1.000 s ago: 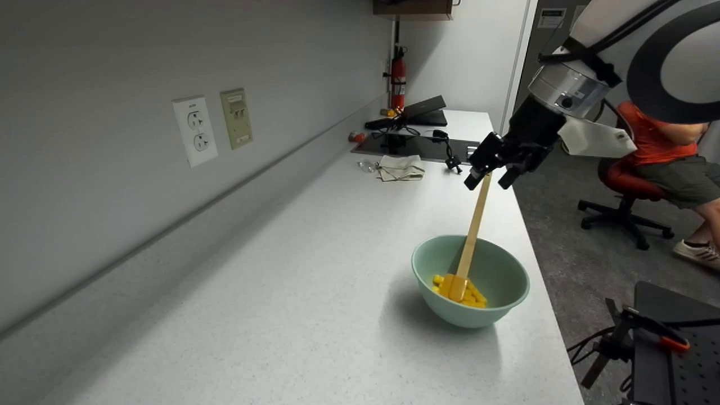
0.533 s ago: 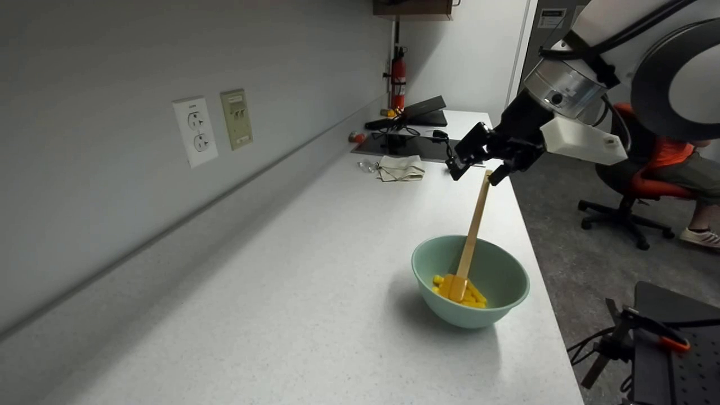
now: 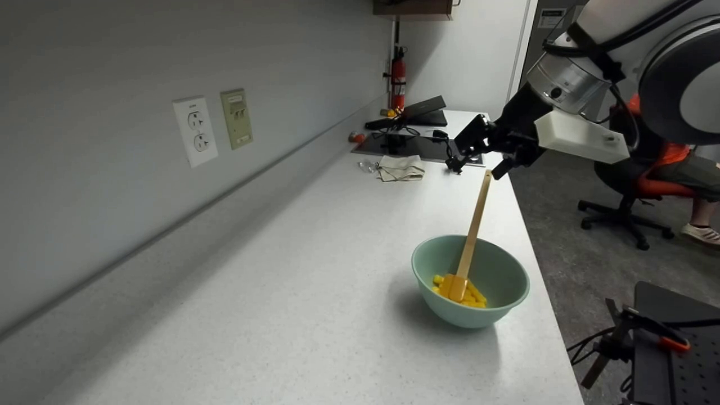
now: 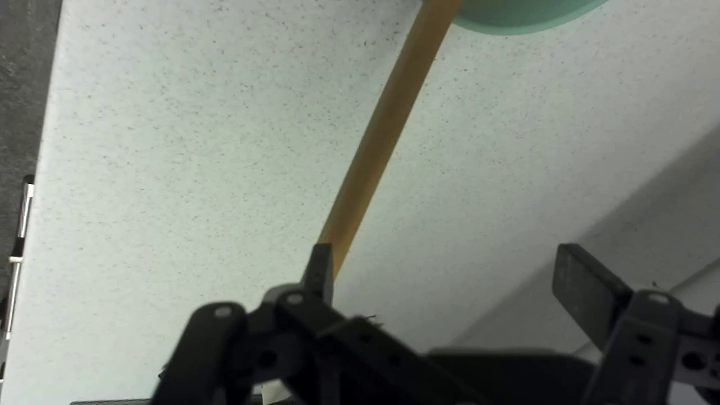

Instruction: Use the spatula to stir the contents in the green bowl

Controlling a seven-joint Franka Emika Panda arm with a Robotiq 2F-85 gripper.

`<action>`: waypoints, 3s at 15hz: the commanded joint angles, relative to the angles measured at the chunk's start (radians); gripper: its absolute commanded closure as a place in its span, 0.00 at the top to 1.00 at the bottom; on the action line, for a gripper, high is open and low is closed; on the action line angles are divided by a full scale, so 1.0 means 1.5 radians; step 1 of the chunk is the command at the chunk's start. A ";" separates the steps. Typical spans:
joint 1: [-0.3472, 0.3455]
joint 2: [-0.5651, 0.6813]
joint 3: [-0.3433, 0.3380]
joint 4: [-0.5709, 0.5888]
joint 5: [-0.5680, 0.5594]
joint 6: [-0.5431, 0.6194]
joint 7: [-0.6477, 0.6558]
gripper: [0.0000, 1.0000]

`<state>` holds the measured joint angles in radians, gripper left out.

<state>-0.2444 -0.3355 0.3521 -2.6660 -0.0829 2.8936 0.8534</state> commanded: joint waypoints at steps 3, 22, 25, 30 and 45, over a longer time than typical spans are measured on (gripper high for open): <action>-0.036 -0.032 0.053 -0.019 -0.026 -0.027 0.062 1.00; -0.212 -0.019 0.190 -0.019 -0.143 -0.030 0.170 0.09; -0.217 -0.022 0.202 -0.016 -0.148 -0.015 0.173 0.00; -0.225 -0.026 0.232 -0.005 -0.174 0.031 0.170 0.02; -0.439 -0.084 0.398 -0.002 -0.294 0.287 0.154 0.02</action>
<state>-0.7943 -0.3965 0.8616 -2.6605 -0.4952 3.2296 1.0797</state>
